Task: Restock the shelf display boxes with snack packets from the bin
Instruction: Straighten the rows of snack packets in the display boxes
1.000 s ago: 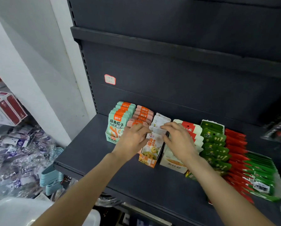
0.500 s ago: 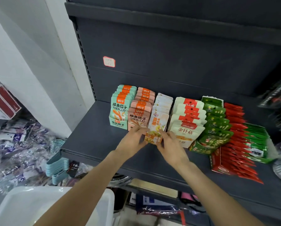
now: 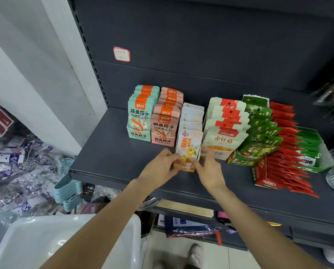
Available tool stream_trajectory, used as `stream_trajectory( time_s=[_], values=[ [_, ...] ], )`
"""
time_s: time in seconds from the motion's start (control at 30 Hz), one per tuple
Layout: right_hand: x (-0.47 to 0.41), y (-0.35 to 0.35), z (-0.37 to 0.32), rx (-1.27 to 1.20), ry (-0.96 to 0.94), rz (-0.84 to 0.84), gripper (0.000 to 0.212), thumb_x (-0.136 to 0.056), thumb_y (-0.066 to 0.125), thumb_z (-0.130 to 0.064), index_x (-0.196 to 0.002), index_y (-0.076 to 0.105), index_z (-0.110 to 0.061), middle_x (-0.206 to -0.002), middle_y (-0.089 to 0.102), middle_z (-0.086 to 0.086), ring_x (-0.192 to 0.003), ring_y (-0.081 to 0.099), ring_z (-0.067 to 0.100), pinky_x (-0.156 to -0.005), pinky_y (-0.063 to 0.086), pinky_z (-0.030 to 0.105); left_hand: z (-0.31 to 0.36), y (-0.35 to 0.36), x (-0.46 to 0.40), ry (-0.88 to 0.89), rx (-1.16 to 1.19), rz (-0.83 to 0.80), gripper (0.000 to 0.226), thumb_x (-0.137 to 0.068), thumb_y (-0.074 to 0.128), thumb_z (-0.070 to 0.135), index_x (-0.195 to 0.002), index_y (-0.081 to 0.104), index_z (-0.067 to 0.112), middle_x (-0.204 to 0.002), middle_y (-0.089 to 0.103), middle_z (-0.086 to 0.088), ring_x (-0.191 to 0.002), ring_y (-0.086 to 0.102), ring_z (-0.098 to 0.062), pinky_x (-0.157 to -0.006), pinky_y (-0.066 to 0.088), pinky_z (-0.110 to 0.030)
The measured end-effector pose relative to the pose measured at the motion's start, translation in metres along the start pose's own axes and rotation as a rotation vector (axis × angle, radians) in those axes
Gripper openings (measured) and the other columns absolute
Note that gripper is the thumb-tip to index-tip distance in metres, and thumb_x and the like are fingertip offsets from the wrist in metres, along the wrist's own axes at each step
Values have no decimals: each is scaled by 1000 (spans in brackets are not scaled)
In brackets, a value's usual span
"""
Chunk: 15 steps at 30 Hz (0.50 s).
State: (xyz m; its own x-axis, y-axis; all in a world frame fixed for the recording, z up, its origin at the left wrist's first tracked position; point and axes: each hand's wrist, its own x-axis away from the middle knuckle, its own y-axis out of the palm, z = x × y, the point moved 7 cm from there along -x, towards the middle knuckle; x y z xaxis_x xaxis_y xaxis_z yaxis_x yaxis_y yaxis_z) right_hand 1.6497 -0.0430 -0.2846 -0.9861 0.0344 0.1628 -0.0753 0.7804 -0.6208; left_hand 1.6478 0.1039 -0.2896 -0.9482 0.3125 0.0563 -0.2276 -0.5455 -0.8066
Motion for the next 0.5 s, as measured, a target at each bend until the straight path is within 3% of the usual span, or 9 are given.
stream_trajectory(
  time_s=[0.1,0.2,0.37,0.5],
  values=[
    [-4,2,1,-21,19,-38,49,-96,52,-20,-141,35,-18,-132,56,6,-117,55,29,-92,43,33,3,-15,1,-26,-24,114,35,-89,61,24,-122,51,21,-120,49,0,-104,55,-17,-85,51,-38],
    [-8,3,-1,-14,24,-81,48,-95,54,-17,-141,38,-20,-135,55,2,-121,53,25,-98,42,35,3,-28,-7,-133,46,215,55,-86,66,21,-133,37,17,-132,45,-3,-114,53,-21,-86,51,-42],
    [-16,8,5,-101,86,-138,53,-90,60,-15,-138,40,-27,-132,57,2,-119,55,26,-97,47,50,1,-20,-34,-240,245,75,72,-75,75,16,-135,35,12,-127,56,-8,-115,56,-26,-94,48,-40],
    [-21,11,12,-169,122,-160,55,-91,59,-11,-139,40,-29,-131,58,3,-118,56,25,-96,49,49,2,-21,-42,-240,195,97,69,-79,71,13,-135,30,15,-125,58,-8,-113,58,-27,-89,48,-41]
  ],
)
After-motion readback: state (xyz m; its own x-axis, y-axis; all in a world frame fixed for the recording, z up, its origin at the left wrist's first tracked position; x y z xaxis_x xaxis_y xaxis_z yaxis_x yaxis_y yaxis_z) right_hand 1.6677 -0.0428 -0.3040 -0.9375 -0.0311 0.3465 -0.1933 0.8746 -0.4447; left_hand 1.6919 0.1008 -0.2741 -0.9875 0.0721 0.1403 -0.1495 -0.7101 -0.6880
